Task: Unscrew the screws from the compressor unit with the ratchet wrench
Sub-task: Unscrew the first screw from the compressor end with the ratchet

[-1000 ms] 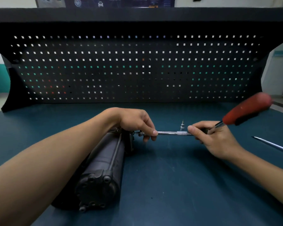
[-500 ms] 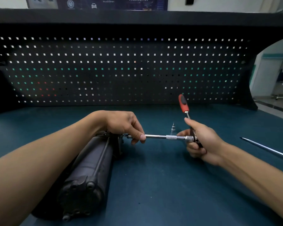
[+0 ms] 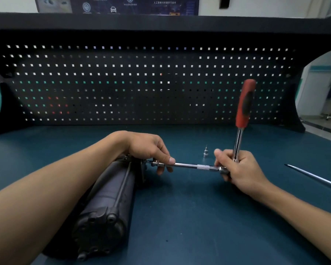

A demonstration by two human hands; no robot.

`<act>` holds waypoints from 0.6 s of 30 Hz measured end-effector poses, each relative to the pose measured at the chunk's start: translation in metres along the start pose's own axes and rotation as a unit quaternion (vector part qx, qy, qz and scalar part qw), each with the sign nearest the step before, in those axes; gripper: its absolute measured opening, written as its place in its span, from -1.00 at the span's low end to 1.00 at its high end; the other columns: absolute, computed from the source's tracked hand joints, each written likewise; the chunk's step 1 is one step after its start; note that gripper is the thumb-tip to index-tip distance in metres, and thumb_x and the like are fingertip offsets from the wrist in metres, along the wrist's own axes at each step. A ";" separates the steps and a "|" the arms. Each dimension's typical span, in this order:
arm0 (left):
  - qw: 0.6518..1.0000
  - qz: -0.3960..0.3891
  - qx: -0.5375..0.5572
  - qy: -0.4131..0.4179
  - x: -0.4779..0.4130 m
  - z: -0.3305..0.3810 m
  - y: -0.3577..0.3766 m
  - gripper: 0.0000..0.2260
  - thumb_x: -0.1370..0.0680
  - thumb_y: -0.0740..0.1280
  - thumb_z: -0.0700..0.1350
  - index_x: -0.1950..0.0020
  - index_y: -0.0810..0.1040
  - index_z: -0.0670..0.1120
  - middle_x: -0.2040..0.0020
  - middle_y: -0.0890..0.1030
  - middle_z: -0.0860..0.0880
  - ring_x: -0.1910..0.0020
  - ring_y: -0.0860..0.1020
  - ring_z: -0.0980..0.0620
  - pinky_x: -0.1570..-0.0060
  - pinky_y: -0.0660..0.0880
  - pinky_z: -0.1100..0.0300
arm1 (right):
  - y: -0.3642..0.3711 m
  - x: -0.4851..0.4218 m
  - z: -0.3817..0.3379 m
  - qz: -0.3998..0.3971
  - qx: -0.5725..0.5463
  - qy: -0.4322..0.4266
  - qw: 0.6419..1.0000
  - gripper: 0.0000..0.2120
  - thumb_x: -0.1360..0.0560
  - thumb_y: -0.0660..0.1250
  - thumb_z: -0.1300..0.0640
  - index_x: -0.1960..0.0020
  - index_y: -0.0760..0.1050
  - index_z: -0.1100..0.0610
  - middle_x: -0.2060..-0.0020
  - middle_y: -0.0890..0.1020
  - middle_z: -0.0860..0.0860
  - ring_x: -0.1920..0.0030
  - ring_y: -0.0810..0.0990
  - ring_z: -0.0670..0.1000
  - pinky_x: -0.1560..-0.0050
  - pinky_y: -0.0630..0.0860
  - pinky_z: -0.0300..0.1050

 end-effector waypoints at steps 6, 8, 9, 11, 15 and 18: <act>1.000 -0.010 -0.006 -0.004 0.001 -0.001 0.001 -0.77 -0.60 0.31 0.13 0.10 0.72 0.10 0.22 0.70 0.09 0.18 0.51 0.23 0.04 0.36 0.29 | -0.004 0.003 -0.012 0.014 0.021 -0.070 0.997 -0.55 -0.47 0.33 -0.18 0.33 0.52 0.19 0.52 0.40 0.04 0.47 0.34 0.04 0.45 0.31 -0.09; 1.000 0.000 -0.003 0.006 0.001 0.002 -0.001 -0.77 -0.60 0.32 0.11 0.13 0.71 0.08 0.24 0.69 0.09 0.21 0.51 0.23 0.10 0.36 0.35 | -0.002 0.001 -0.011 0.011 0.015 -0.049 0.999 -0.52 -0.46 0.32 -0.20 0.33 0.52 0.21 0.52 0.39 0.05 0.48 0.36 0.01 0.47 0.33 -0.16; 1.000 0.006 0.001 0.010 0.001 0.002 -0.002 -0.78 -0.60 0.33 0.10 0.15 0.71 0.08 0.26 0.68 0.09 0.22 0.51 0.24 0.13 0.36 0.39 | -0.002 -0.001 -0.009 0.011 0.006 -0.028 1.000 -0.51 -0.45 0.32 -0.22 0.35 0.52 0.21 0.52 0.39 0.06 0.49 0.36 -0.01 0.49 0.34 -0.22; 1.000 0.016 0.004 0.016 0.002 0.003 -0.004 -0.78 -0.59 0.35 0.10 0.18 0.71 0.09 0.28 0.68 0.09 0.24 0.51 0.25 0.15 0.35 0.42 | -0.001 -0.005 -0.003 0.011 -0.021 0.033 0.999 -0.47 -0.42 0.29 -0.27 0.39 0.54 0.19 0.53 0.39 0.08 0.53 0.37 -0.02 0.53 0.32 -0.28; 0.999 0.024 0.001 0.021 0.001 0.002 -0.005 -0.79 -0.56 0.37 0.13 0.18 0.71 0.11 0.28 0.67 0.09 0.23 0.51 0.24 0.02 0.33 0.25 | 0.001 -0.008 0.020 0.000 -0.048 0.180 0.982 -0.45 -0.57 0.21 -0.25 0.29 0.58 0.18 0.61 0.37 0.07 0.65 0.28 -0.04 0.64 0.14 -0.30; 0.999 0.025 -0.004 0.021 0.001 0.001 -0.005 -0.79 -0.56 0.37 0.15 0.17 0.71 0.11 0.27 0.68 0.09 0.23 0.51 0.25 0.03 0.32 0.22 | 0.014 0.002 0.040 -0.043 -0.128 0.292 0.947 -0.52 -0.60 0.18 -0.21 0.20 0.53 0.17 0.63 0.30 0.05 0.67 0.14 -0.04 0.58 0.07 -0.28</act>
Point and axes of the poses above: each hand's wrist, its own x-axis away from the middle knuckle, its own y-axis out of the palm, z = x × y, the point moved 10 cm from there along -x, towards the middle knuckle
